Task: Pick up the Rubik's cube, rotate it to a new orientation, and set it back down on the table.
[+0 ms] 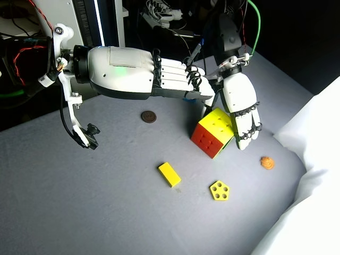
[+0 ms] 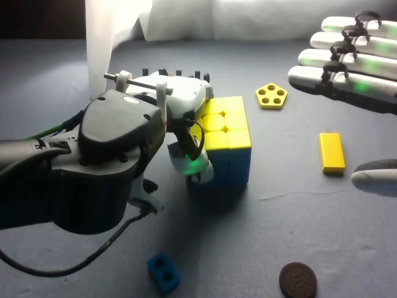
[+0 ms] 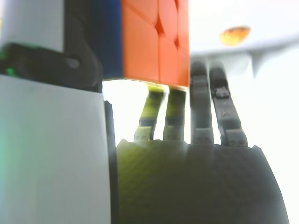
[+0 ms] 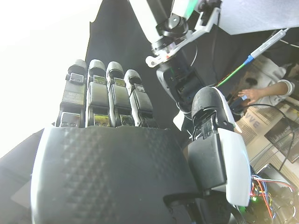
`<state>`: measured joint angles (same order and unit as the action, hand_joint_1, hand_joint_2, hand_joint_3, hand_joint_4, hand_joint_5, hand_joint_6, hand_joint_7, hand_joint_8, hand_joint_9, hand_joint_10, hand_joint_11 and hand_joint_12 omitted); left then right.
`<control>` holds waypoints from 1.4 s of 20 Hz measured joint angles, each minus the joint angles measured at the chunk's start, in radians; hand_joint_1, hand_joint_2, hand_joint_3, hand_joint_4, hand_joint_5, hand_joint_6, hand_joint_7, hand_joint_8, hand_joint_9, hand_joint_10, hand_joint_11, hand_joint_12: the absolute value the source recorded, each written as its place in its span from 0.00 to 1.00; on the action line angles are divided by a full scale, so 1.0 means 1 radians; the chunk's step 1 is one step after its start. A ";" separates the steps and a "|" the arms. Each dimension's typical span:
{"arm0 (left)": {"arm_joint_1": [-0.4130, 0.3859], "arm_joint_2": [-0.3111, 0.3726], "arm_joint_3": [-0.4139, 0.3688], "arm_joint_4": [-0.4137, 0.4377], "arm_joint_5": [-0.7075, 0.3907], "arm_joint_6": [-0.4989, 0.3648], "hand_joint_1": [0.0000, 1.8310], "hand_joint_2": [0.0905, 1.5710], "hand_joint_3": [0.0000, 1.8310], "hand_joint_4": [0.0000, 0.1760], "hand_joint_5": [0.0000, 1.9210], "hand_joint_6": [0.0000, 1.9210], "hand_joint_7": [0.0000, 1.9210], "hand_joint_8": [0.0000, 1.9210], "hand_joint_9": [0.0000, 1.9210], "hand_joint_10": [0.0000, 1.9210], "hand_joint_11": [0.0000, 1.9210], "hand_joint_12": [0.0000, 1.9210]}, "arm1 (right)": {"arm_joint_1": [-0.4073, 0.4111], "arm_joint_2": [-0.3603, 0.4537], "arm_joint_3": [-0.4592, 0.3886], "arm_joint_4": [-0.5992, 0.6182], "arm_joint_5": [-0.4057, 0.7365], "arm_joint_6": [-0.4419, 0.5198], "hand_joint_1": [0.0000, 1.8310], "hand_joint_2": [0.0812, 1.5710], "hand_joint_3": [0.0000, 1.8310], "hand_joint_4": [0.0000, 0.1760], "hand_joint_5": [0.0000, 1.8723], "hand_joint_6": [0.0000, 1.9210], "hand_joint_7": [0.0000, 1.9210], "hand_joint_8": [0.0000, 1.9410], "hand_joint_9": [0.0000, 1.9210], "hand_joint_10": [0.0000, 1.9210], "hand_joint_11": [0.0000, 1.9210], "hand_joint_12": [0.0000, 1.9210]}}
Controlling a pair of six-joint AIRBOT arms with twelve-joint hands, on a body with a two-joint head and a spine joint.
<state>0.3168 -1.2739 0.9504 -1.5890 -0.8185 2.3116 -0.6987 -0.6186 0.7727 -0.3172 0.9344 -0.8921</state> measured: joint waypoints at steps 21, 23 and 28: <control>-0.144 0.051 -0.082 -0.144 0.025 0.165 0.59 0.87 0.00 0.00 0.31 0.80 0.23 0.99 0.15 1.00 0.15 1.00 | -0.243 0.000 -0.013 0.069 0.267 -0.147 0.00 0.79 0.00 0.00 0.00 0.00 0.05 0.00 0.06 0.06 0.00 0.24; -0.173 0.051 -0.082 -0.178 0.037 0.189 0.59 0.87 0.00 0.00 0.31 0.80 0.23 1.00 0.14 1.00 0.15 1.00 | -0.226 0.000 -0.020 0.044 0.204 -0.126 0.00 0.79 0.00 0.00 0.03 0.01 0.11 0.01 0.04 0.30 0.00 0.53; -0.230 0.063 -0.113 -0.237 0.044 0.216 0.59 0.86 0.00 0.00 0.32 0.80 0.21 0.99 0.13 1.00 0.13 1.00 | -0.084 -0.024 -0.037 0.141 -0.024 -0.122 0.00 0.80 0.00 0.00 0.06 0.01 0.23 0.24 0.12 0.78 0.02 0.99</control>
<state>0.0868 -1.2114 0.8375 -1.8263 -0.7746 2.5271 -0.7826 -0.6422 0.7361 -0.1764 0.9108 -1.0142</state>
